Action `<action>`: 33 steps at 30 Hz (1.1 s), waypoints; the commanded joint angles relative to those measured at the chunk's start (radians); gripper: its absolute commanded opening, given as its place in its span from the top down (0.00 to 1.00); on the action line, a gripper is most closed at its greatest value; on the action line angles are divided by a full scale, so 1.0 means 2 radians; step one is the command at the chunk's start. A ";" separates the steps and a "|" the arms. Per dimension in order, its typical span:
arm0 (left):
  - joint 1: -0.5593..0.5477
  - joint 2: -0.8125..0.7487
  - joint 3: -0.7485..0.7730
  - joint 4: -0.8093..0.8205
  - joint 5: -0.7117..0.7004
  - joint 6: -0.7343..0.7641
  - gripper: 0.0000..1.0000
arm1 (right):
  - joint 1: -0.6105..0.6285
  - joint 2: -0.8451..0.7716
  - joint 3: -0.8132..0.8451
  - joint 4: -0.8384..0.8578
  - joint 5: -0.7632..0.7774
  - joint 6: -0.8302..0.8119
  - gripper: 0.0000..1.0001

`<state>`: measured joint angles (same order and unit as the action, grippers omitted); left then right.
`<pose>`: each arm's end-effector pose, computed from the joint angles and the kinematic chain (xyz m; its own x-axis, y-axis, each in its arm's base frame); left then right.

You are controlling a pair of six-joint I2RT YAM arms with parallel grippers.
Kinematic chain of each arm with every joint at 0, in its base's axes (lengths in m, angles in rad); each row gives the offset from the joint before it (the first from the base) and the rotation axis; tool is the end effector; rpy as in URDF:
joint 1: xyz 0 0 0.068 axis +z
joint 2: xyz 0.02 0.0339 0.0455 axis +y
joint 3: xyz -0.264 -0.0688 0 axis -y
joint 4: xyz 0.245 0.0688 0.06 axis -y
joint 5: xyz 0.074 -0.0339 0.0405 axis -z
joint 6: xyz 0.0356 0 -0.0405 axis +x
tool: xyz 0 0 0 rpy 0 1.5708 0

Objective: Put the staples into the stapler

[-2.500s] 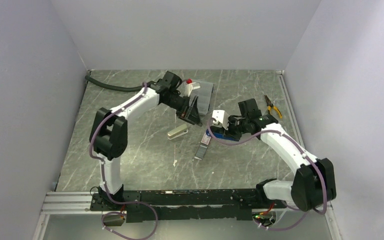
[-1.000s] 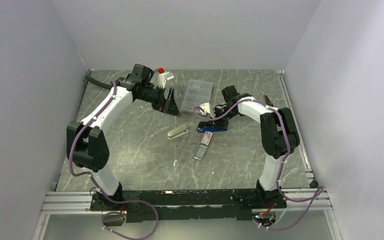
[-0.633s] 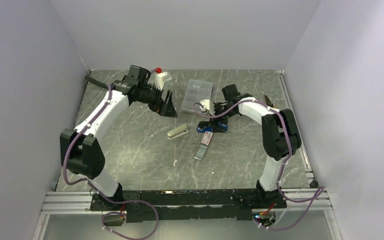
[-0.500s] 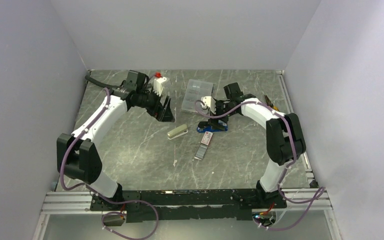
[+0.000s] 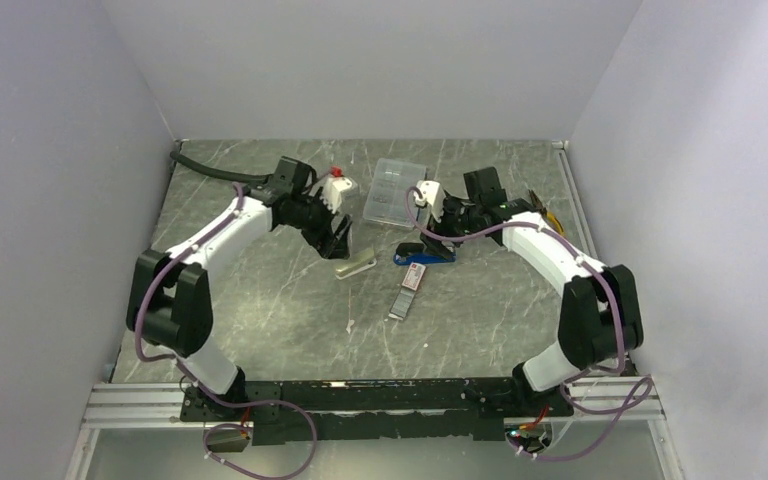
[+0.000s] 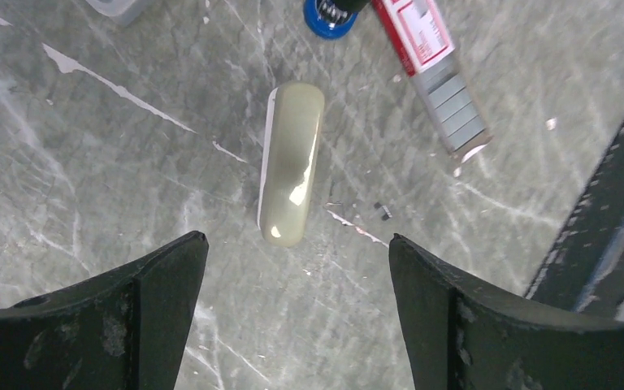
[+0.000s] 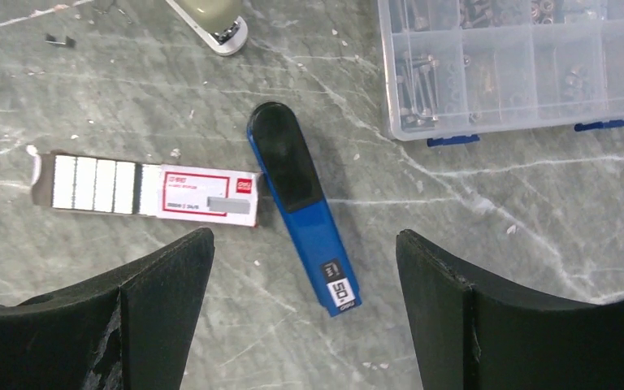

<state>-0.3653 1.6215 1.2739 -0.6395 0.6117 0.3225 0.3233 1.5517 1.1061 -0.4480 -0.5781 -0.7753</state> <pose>0.3112 -0.1409 0.2640 -0.5528 0.4892 -0.6746 0.8048 0.5235 -0.2798 0.3038 0.1223 0.2451 -0.1143 -0.6565 -0.7456 -0.9391 0.3162 -0.1344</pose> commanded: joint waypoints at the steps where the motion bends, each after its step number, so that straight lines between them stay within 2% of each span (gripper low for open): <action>1: -0.038 0.027 -0.014 0.027 -0.075 0.063 0.14 | 0.001 -0.048 -0.018 -0.010 0.007 0.034 0.14; 6: -0.070 0.064 -0.024 0.044 -0.151 0.093 0.14 | -0.001 -0.090 -0.056 -0.023 0.023 0.036 0.14; 13: -0.086 0.087 -0.044 0.098 -0.255 0.087 0.13 | -0.010 -0.140 -0.090 -0.031 0.027 0.057 0.14; 23: -0.086 0.099 -0.041 0.119 -0.338 0.051 0.13 | -0.076 -0.212 -0.114 -0.039 -0.005 0.105 0.07; 28: -0.086 0.080 -0.048 0.097 -0.320 0.048 0.11 | -0.091 -0.243 -0.135 -0.040 -0.006 0.110 0.02; 33: -0.085 0.027 -0.065 0.055 -0.302 0.050 0.10 | -0.112 -0.273 -0.152 -0.019 0.014 0.158 0.00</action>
<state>-0.5346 1.8030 1.1748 -0.4610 -0.0185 0.4309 0.1299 1.0595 0.8158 -0.5228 -0.5598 -0.5514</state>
